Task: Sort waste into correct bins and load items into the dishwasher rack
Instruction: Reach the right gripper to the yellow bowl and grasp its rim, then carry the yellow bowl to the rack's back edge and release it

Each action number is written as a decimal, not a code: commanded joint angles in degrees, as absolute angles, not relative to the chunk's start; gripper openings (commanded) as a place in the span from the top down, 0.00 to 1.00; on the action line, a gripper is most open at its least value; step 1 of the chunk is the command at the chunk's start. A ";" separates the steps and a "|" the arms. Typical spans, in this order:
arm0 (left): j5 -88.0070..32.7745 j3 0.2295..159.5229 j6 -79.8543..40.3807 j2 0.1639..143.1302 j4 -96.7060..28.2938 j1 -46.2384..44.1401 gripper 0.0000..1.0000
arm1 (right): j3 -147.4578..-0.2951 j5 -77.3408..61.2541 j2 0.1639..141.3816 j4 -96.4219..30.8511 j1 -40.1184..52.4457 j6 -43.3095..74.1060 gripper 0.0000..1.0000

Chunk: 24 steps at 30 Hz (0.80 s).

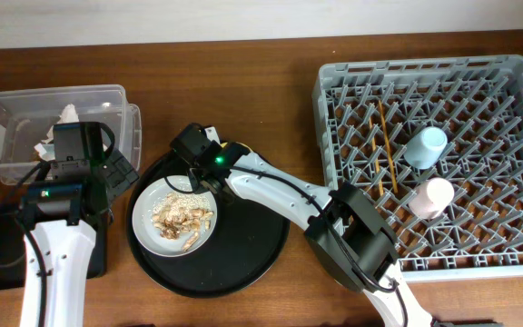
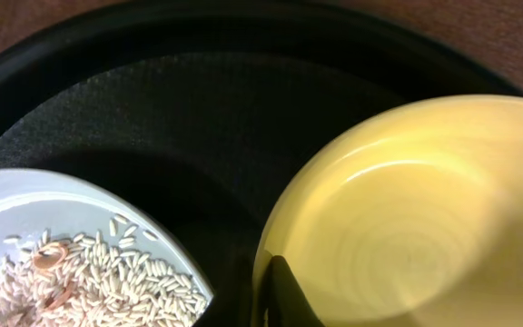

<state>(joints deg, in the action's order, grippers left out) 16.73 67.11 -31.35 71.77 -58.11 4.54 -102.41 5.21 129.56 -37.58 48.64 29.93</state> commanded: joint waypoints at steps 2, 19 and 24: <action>16.73 67.70 -31.68 71.22 -58.19 4.78 0.01 | -106.80 3.03 128.31 -40.75 48.93 31.16 0.96; 16.73 67.72 -31.68 71.22 -58.19 4.78 0.01 | -127.09 2.63 101.69 -85.12 11.81 24.56 0.96; 16.73 67.70 -31.68 71.22 -58.19 4.78 0.01 | -126.91 -13.58 101.21 -86.17 -3.01 5.04 0.96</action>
